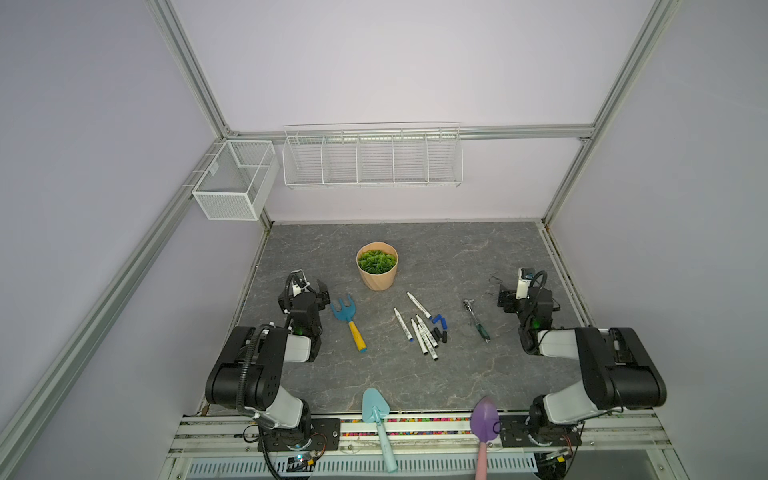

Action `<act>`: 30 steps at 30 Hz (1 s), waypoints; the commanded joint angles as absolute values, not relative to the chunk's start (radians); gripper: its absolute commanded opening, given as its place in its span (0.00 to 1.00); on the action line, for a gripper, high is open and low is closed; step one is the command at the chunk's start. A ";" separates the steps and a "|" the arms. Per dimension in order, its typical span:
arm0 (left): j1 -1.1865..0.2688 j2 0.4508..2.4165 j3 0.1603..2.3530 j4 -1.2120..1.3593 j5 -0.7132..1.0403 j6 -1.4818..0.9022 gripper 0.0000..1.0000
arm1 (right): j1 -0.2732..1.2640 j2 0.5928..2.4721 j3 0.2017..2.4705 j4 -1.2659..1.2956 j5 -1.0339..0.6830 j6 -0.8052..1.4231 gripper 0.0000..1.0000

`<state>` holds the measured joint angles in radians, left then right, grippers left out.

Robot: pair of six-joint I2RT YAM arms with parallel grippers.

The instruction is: Insert the pens into the pen caps

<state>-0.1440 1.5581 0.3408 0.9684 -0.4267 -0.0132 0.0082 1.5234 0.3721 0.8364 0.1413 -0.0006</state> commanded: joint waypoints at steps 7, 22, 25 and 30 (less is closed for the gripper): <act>-0.136 1.567 0.362 0.997 -0.440 0.002 0.99 | 0.010 1.530 0.382 0.872 0.151 -0.023 0.88; -0.139 1.503 0.359 0.951 -0.482 -0.003 0.99 | 0.028 1.455 0.459 0.687 0.190 -0.035 0.90; -0.195 1.407 0.357 0.899 -0.617 0.029 0.99 | 0.049 1.383 0.657 0.274 0.214 0.041 0.87; -0.324 1.209 0.459 0.581 -0.965 -0.058 0.99 | 0.145 1.277 0.700 0.183 0.298 0.219 0.86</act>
<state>-0.2813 1.2896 0.3859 0.7822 -0.7162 -0.0090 0.1001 1.3109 0.6819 0.3630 0.2230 0.1112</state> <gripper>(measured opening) 0.988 0.857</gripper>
